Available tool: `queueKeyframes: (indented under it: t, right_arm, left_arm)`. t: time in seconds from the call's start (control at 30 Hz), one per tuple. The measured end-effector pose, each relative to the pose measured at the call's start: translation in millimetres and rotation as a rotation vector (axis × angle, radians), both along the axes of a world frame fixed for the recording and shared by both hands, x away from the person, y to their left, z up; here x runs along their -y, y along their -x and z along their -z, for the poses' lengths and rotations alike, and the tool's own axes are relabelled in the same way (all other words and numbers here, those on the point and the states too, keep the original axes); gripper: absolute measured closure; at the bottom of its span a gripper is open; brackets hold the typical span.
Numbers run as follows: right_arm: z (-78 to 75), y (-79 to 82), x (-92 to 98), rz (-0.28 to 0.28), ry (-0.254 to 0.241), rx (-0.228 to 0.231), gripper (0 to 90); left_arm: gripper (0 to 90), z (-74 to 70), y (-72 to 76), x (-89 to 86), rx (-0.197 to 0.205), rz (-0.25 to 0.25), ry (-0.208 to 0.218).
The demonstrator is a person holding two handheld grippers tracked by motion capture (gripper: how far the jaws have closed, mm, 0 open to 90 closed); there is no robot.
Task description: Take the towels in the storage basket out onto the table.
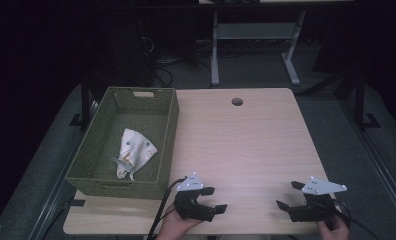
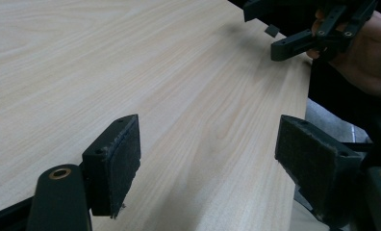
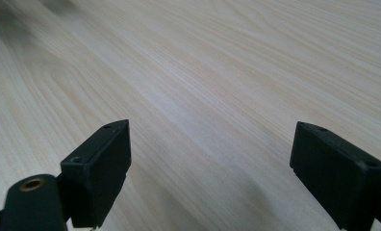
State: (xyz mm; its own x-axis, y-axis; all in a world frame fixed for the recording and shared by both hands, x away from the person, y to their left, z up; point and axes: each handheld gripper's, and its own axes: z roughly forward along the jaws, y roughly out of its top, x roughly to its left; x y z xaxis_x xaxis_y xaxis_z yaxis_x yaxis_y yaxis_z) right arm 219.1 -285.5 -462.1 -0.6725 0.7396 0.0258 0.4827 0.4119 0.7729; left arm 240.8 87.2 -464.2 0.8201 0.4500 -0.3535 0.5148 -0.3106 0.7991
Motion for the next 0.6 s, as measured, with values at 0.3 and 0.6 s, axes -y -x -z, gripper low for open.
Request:
queueKeyframes:
  t: [0.3, 0.6]
  right_arm:
    - [-0.2, 0.2, -2.4, -0.009, 0.011, 0.003, 14.0]
    - [-1.6, 1.4, 2.2, 0.005, -0.001, 0.014, 14.0]
  left_arm:
    - [24.2, -6.3, -2.6, 2.2, 0.005, -0.010, 0.010]
    - [22.4, -24.7, -10.1, 11.9, 0.028, 0.017, 0.001]
